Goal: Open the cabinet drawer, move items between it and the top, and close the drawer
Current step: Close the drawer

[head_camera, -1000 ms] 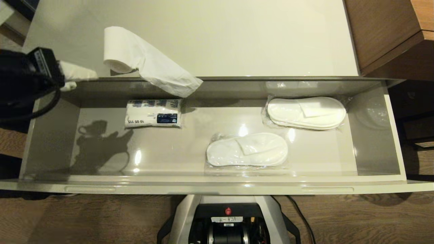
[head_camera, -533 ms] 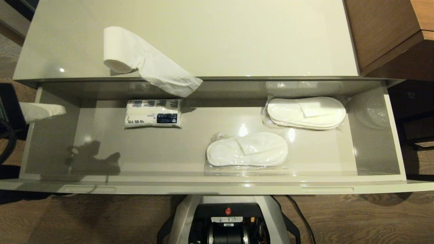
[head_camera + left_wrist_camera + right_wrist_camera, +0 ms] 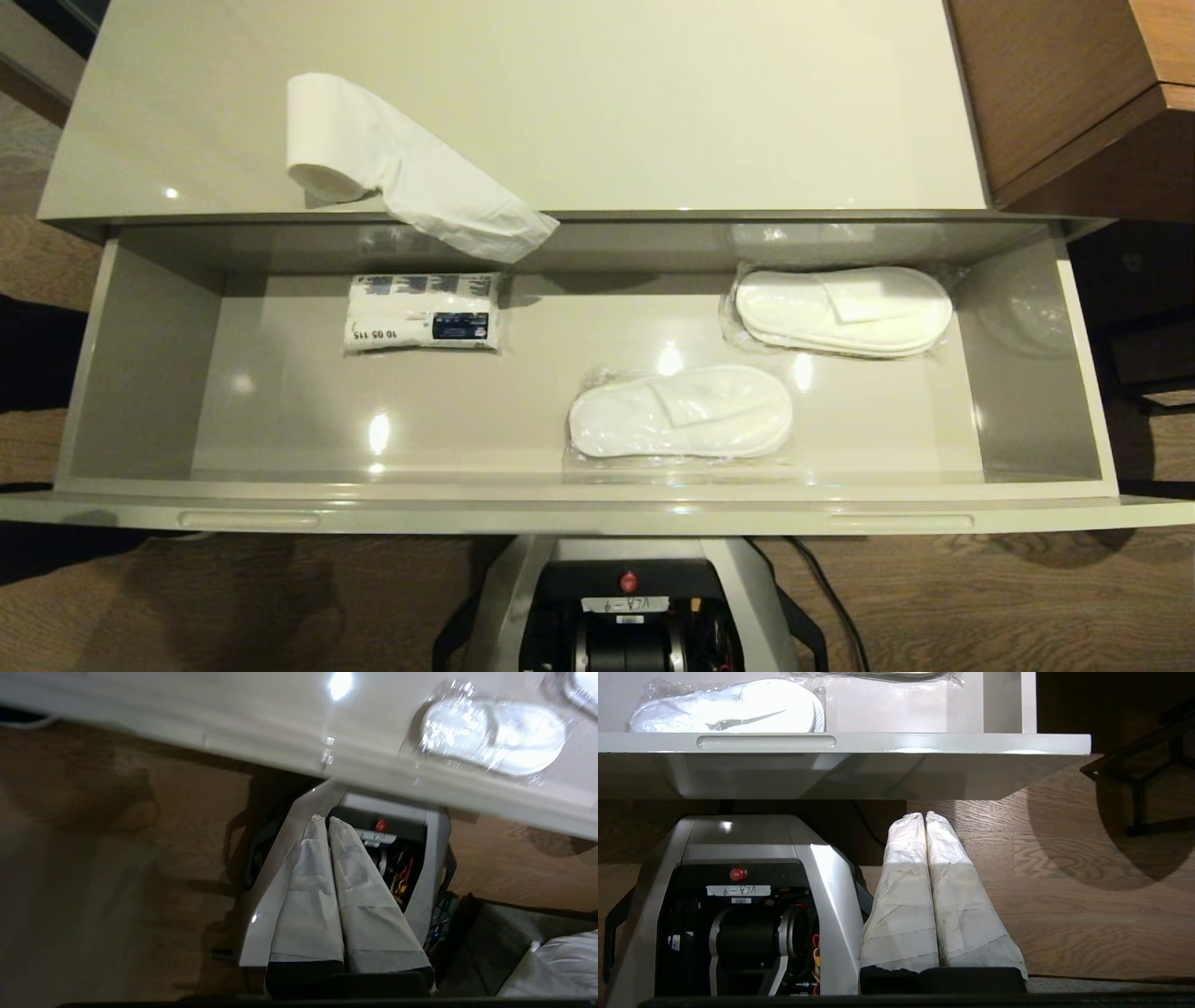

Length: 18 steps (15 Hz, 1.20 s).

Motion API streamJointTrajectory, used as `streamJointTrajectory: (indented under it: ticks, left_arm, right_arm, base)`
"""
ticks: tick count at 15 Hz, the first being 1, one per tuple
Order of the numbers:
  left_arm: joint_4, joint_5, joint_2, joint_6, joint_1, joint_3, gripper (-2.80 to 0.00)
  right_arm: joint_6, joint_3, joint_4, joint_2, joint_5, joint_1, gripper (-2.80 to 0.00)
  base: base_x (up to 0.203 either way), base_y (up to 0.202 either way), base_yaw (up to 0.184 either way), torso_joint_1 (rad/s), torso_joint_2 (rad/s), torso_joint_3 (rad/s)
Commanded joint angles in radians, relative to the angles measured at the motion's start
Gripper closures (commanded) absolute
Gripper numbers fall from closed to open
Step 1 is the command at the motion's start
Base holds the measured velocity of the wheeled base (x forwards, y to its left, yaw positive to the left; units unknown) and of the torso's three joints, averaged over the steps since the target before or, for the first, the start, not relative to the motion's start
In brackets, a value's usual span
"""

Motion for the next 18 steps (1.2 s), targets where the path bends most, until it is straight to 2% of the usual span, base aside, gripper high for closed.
streamJointTrajectory:
  ticks: [1, 3, 5, 6, 9, 10, 12, 13, 15, 17, 18]
  left_arm:
    - [0.012, 0.0, -0.161, 0.0, 0.008, 0.1, 0.0]
    - [0.013, 0.002, -0.271, 0.016, 0.007, 0.23, 0.0]
    - [0.012, 0.003, -0.305, 0.035, 0.007, 0.272, 0.0]
    - [0.0, 0.0, -0.318, 0.057, 0.008, 0.288, 0.0]
    - [-0.047, -0.007, -0.472, 0.152, 0.012, 0.431, 0.0]
    - [-0.122, -0.004, -0.495, 0.167, 0.014, 0.504, 0.0]
    - [-0.434, 0.001, -0.55, 0.206, 0.017, 0.682, 0.0]
    - [-0.542, 0.001, -0.579, 0.233, 0.018, 0.787, 0.0]
    - [-0.63, 0.013, -0.619, 0.277, 0.019, 0.906, 0.0]
    - [-0.633, 0.062, -0.647, 0.314, 0.02, 0.885, 0.0]
    - [-0.631, 0.067, -0.647, 0.311, 0.02, 0.886, 0.0]
  right_arm:
    - [-0.001, 0.0, 0.0, 0.001, 0.0, 0.0, 0.0]
    - [-0.001, 0.0, 0.0, 0.001, 0.002, 0.0, 0.0]
    - [-0.001, 0.0, 0.0, 0.001, 0.002, 0.0, 0.0]
    - [-0.001, 0.0, 0.0, 0.001, 0.0, 0.0, 0.0]
    - [-0.001, 0.0, 0.0, 0.001, 0.0, 0.0, 0.0]
    - [-0.001, 0.0, 0.0, 0.001, 0.0, 0.0, 0.0]
    - [0.001, 0.0, 0.0, 0.001, 0.0, 0.0, 0.0]
    - [0.001, 0.0, 0.0, 0.001, 0.0, 0.0, 0.0]
    - [-0.001, 0.0, 0.0, 0.001, 0.0, 0.0, 0.0]
    - [0.0, 0.0, 0.0, 0.001, 0.0, 0.0, 0.0]
    - [0.001, 0.0, 0.0, 0.001, 0.0, 0.0, 0.0]
  base:
    - [0.0, 0.0, 0.0, 0.0, 0.0, 0.0]
    - [0.0, 0.0, 0.0, 0.0, 0.0, 0.0]
    - [0.0, 0.0, 0.0, 0.0, 0.0, 0.0]
    - [0.0, 0.0, 0.0, 0.0, 0.0, 0.0]
    - [0.0, 0.0, 0.0, 0.0, 0.0, 0.0]
    - [0.0, 0.0, 0.0, 0.0, 0.0, 0.0]
    - [0.0, 0.0, 0.0, 0.0, 0.0, 0.0]
    - [0.0, 0.0, 0.0, 0.0, 0.0, 0.0]
    - [0.0, 0.0, 0.0, 0.0, 0.0, 0.0]
    - [0.0, 0.0, 0.0, 0.0, 0.0, 0.0]
    - [0.0, 0.0, 0.0, 0.0, 0.0, 0.0]
